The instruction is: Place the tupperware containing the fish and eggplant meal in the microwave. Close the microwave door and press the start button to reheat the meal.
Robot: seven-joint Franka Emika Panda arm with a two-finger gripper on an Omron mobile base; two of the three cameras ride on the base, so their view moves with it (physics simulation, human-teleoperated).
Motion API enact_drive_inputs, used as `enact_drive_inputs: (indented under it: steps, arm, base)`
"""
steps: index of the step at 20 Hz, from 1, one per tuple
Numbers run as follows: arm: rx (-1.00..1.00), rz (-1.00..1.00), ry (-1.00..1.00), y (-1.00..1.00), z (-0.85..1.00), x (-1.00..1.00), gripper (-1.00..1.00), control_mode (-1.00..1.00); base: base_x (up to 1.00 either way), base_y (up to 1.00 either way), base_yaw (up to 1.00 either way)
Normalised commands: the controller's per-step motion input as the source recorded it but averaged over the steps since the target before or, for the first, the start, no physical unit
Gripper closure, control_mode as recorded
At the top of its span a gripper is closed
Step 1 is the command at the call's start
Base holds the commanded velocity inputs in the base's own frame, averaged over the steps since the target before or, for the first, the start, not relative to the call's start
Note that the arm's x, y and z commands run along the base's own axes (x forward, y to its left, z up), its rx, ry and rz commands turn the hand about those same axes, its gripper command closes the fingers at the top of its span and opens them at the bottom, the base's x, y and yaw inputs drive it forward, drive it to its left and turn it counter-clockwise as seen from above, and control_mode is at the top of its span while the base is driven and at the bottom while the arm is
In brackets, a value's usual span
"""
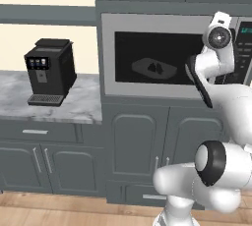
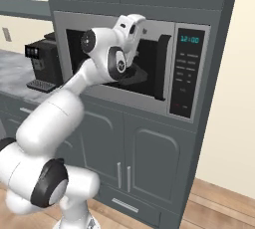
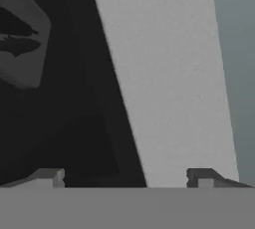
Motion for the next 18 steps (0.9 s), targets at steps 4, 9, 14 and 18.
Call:
enact_drive_inputs:
  steps: [4,9,14,18]
  arm:
    - [0.21,0.00,-0.19,0.00,0.04,-1.00,-1.00,-1.00]
    - [0.32,0.05,-0.09,-0.17,-0.02,-1.00,-1.00,-1.00]
    - [0.59,0.11,-0.12,-0.27,-0.07,-0.99,-1.00,-1.00]
    - [0.81,-0.13,-0.23,-0.25,-0.18,-0.70,-1.00,-1.00]
  base:
    - [0.00,0.00,0.00]
    - [0.00,0.00,0.00]
    - [0.00,0.00,0.00]
    - [0.00,0.00,0.00]
